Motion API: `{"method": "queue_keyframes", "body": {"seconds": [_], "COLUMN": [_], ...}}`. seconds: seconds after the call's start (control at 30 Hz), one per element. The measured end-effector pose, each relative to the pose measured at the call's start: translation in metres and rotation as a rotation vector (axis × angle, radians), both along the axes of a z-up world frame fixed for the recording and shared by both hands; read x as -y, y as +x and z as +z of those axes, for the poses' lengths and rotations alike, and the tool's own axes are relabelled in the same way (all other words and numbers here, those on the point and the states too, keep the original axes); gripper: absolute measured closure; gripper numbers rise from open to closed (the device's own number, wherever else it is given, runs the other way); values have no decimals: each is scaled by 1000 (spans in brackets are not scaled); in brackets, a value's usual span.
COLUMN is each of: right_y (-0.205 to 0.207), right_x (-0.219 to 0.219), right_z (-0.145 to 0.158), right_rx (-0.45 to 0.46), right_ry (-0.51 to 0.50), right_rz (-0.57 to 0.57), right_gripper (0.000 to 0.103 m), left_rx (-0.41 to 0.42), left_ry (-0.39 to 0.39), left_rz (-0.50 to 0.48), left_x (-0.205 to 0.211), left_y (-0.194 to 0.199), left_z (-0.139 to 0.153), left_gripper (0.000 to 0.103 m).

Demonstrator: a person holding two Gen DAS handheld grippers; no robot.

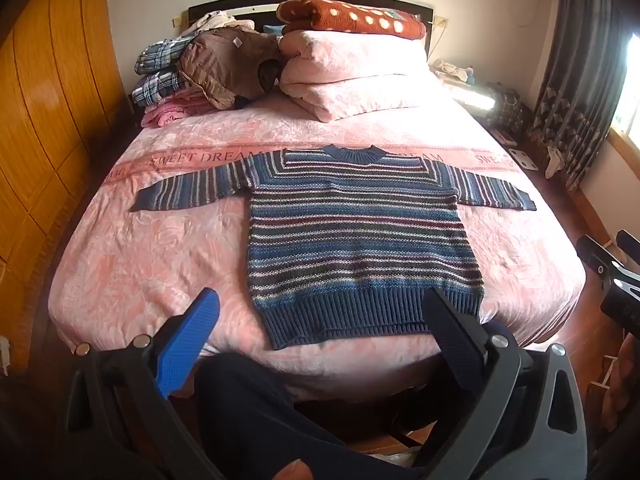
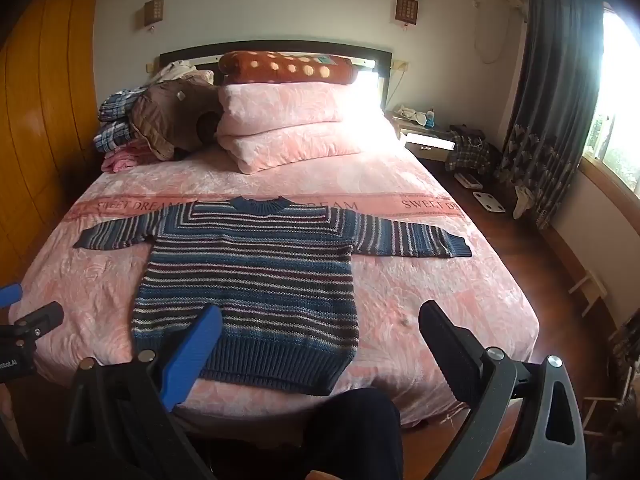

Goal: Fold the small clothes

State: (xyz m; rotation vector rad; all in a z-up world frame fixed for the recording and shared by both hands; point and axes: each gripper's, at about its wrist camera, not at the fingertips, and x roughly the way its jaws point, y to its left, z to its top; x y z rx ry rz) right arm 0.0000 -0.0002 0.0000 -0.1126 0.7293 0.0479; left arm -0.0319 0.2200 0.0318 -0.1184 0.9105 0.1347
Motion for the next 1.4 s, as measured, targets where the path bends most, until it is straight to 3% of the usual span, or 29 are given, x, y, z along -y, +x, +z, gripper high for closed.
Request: {"method": "queue_keyframes", "body": {"seconds": [0.5, 1.4], "right_y": [0, 8], "right_x": [-1, 7], "right_z": [0, 11], "right_rx": [1, 15], "right_ry": [-9, -15], "right_rz": [-1, -3], "right_gripper": [4, 4], "left_rx": [-12, -4], "left_ry": [-9, -3], "left_rz": [1, 8], "left_x": [-7, -4], "left_y": [0, 4], "left_z": [-8, 4], "left_gripper": [3, 3]}}
